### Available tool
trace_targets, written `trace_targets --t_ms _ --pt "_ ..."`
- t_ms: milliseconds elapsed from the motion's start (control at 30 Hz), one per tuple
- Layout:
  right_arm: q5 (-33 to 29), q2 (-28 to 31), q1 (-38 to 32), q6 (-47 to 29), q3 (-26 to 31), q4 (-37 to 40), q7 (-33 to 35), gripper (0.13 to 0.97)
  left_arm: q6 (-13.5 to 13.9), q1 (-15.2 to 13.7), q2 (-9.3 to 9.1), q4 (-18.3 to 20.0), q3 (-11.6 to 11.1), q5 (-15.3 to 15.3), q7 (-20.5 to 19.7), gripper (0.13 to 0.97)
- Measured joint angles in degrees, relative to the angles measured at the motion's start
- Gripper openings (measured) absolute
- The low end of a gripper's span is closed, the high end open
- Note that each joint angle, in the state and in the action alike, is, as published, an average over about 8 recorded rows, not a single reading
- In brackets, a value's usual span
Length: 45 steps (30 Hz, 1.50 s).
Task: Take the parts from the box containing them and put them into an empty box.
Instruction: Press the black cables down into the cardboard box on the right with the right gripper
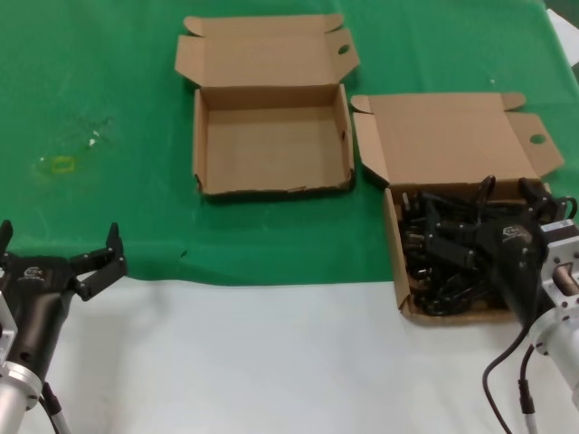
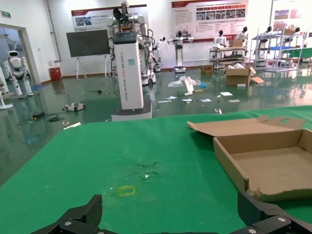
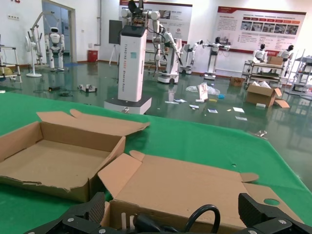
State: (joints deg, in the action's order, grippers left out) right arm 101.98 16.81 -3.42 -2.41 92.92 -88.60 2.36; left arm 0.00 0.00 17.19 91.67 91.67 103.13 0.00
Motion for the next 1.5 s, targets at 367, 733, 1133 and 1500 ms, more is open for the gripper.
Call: trace_targets --t_ms 367,733,1133,1500 --pt "0.0 0.0 0.0 0.0 0.0 0.0 0.0 0.966 0.0 0.0 0.0 0.0 0.0 0.0 0.0 0.966" --pt "0.0 0.0 0.0 0.0 0.0 0.0 0.0 0.966 0.0 0.0 0.0 0.0 0.0 0.0 0.0 0.966" --pt "0.0 0.0 0.0 0.0 0.0 0.0 0.0 0.966 0.0 0.0 0.0 0.0 0.0 0.0 0.0 0.966" --pt "0.0 0.0 0.0 0.0 0.0 0.0 0.0 0.966 0.0 0.0 0.0 0.0 0.0 0.0 0.0 0.966"
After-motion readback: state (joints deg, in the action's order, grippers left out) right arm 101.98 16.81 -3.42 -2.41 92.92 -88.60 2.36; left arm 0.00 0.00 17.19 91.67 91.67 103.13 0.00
